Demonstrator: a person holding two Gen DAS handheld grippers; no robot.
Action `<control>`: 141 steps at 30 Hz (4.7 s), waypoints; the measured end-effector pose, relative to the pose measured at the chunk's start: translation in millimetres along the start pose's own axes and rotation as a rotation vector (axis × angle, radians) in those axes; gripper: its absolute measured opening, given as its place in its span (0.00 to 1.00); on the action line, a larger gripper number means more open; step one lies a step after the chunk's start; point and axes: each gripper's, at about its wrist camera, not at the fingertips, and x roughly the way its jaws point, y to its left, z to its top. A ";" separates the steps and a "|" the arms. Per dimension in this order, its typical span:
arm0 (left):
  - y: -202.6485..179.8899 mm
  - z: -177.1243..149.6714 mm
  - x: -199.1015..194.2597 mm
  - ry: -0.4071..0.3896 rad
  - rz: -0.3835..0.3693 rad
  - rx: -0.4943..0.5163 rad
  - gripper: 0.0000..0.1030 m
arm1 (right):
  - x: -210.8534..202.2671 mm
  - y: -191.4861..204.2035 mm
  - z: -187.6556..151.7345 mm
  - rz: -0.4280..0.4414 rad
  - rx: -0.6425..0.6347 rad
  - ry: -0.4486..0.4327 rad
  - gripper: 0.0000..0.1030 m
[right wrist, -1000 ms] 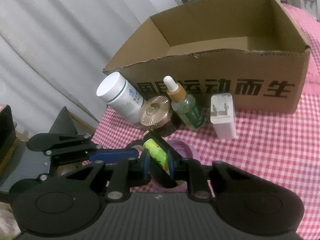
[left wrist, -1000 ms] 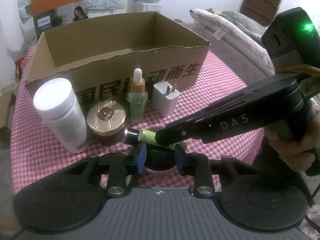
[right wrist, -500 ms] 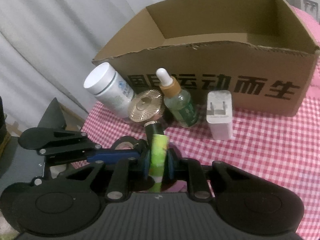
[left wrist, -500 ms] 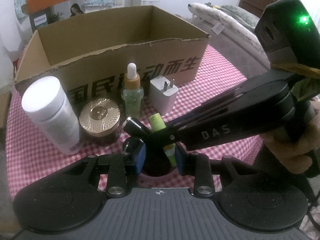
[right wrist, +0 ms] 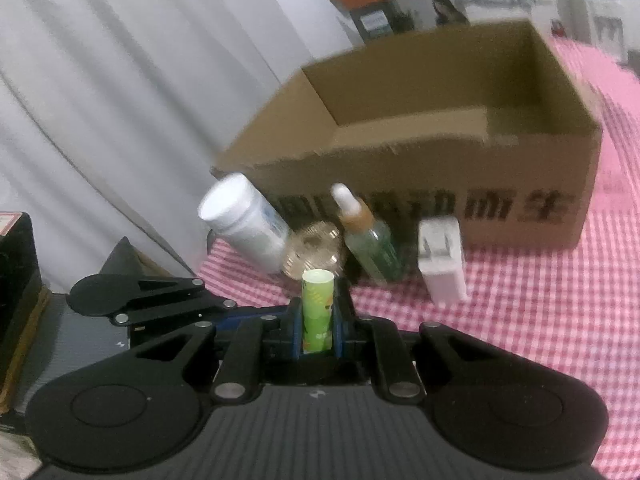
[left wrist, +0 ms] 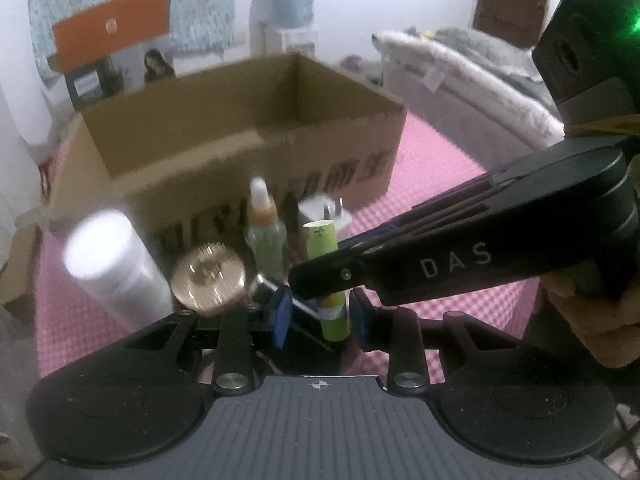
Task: Organize rigid objects
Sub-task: 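Carry the green tube into the cardboard box and open the right gripper, then move the right gripper back to the pink bowl, then grasp the black cylinder in the pink bowl with the right gripper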
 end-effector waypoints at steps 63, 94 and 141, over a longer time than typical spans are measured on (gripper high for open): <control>42.7 11.7 -41.2 -0.093 -0.006 -0.139 0.68 | -78.3 6.4 35.3 0.047 0.079 -0.056 0.44; 6.7 -18.5 23.3 0.093 -0.014 -0.006 0.32 | 67.5 -21.2 2.7 0.087 0.063 0.086 0.23; 7.9 -18.0 26.3 0.047 -0.056 0.009 0.32 | 61.0 -17.9 -8.7 0.037 0.107 -0.028 0.26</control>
